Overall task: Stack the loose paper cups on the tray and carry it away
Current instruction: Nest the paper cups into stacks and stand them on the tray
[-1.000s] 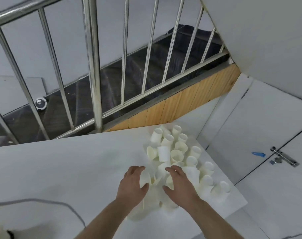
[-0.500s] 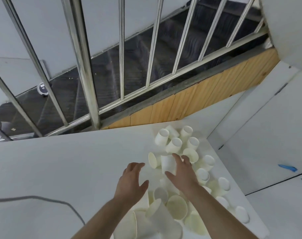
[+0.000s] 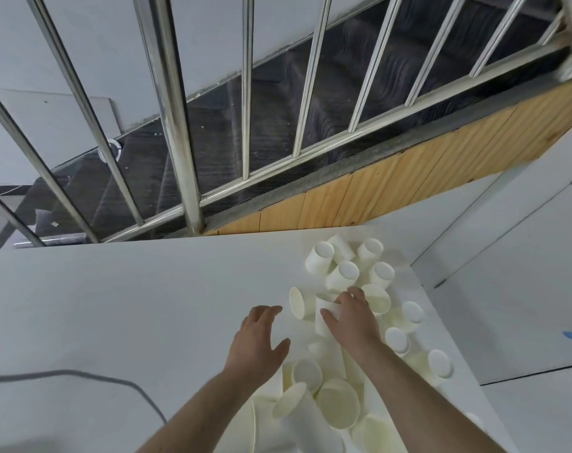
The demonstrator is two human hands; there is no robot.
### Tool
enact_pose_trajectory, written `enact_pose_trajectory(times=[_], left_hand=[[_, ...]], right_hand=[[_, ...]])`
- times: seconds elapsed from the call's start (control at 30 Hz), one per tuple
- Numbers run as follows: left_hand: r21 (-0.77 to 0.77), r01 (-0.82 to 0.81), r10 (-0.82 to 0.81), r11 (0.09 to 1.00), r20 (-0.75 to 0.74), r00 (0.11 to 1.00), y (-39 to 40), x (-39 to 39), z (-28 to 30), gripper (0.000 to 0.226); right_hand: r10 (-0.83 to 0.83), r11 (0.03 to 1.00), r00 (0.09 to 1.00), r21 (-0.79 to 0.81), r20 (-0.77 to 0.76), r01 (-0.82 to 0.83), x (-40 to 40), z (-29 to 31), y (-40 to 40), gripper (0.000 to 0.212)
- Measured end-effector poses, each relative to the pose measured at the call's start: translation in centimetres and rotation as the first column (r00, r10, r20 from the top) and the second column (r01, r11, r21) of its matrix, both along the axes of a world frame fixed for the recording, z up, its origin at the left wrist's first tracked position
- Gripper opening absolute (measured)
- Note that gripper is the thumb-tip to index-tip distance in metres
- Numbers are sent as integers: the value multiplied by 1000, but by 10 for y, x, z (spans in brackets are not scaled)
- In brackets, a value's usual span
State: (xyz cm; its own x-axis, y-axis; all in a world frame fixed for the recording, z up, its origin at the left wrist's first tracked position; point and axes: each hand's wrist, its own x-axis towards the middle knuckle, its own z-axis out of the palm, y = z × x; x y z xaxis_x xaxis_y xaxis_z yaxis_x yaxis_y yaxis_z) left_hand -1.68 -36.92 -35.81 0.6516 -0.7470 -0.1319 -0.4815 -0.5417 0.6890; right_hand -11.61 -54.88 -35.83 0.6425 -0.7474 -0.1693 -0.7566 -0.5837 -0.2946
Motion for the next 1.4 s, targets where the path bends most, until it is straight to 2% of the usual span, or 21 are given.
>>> enact_pose_trajectory(times=[0.1, 0.27, 0.47, 0.57, 0.67, 0.93, 1.0, 1.23, 1.4], left_hand=[[9, 9, -9, 1000, -2, 1000, -8, -1, 1, 62], [5, 30, -30, 1000, -50, 998, -15, -3, 4, 80], [-118, 2, -14, 993, -97, 995, -15, -10, 9, 84], [-107, -25, 11, 994, -126, 992, -9, -8, 3, 81], [-89, -56, 46, 994, -103, 994, -4, -3, -2, 81], [-32, -168, 166, 985, -36, 985, 16, 17, -5, 76], [-30, -180, 179, 983, -33, 983, 21, 20, -6, 75], [-17, -196, 195, 981, -36, 980, 36, 38, -12, 76], [-14, -203, 202, 979, -47, 978, 39, 45, -18, 77]], right_hand=[[53, 998, 993, 9, 101, -54, -6, 6, 1, 30], [217, 962, 950, 116, 226, -248, -17, 14, 14, 20], [315, 888, 880, 216, 356, -406, -20, 18, 36, 7], [330, 865, 868, 248, 372, -436, -19, 19, 40, 12], [346, 861, 864, 243, 367, -448, -18, 19, 40, 27], [392, 907, 904, 92, 169, -411, 8, 11, 26, 59], [423, 900, 904, 89, 64, -427, 15, 7, 21, 66], [460, 882, 845, 33, -272, -470, 53, -11, 11, 78], [487, 844, 788, -30, -377, -535, 66, -28, 6, 77]])
